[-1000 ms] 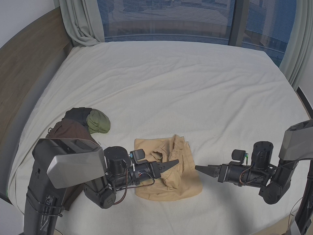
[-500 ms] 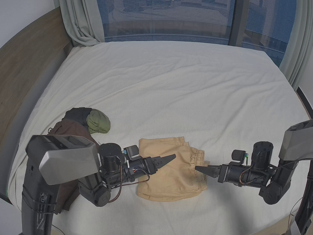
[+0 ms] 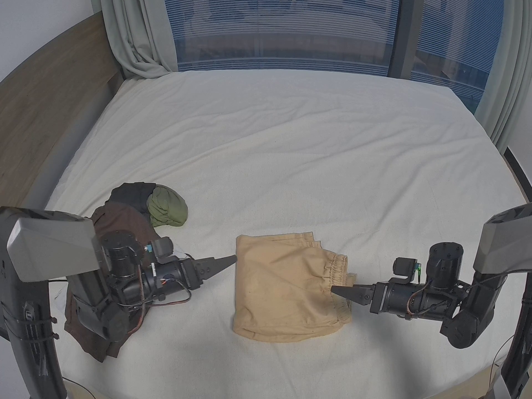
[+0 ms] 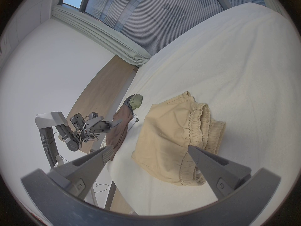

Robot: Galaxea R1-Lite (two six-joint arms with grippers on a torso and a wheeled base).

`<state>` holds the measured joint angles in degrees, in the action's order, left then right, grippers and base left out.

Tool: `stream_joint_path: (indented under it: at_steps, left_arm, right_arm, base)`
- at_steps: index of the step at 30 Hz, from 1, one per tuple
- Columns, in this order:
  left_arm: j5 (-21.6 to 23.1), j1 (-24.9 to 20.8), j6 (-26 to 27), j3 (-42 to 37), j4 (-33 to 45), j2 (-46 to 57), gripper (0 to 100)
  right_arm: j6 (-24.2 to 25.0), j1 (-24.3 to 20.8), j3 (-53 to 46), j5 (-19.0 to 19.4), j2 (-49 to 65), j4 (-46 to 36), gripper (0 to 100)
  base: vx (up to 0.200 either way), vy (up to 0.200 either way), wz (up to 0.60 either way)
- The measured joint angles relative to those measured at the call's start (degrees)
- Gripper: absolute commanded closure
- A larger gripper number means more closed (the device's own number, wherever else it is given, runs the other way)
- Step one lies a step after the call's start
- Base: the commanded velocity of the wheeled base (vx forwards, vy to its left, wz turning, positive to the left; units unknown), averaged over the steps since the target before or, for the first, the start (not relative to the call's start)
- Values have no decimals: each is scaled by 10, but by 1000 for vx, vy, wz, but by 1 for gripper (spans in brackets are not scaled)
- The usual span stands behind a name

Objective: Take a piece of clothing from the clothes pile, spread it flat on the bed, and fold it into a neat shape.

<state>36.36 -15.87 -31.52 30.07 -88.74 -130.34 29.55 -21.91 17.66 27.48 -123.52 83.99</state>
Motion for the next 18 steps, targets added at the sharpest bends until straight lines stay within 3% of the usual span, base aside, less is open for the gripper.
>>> stream_joint_path:
  at_steps: [9, 18]
  left_arm:
    - [15, 35, 88, -43, 0, 21, 0]
    - [14, 50, 118, -59, 2, 23, 0]
  right_arm:
    - [-4, 2, -13, 0, -5, -5, 0]
    - [-56, 23, -23, -1, -47, -16, 0]
  base:
    - [0, 0, 0]
    - [0, 0, 0]
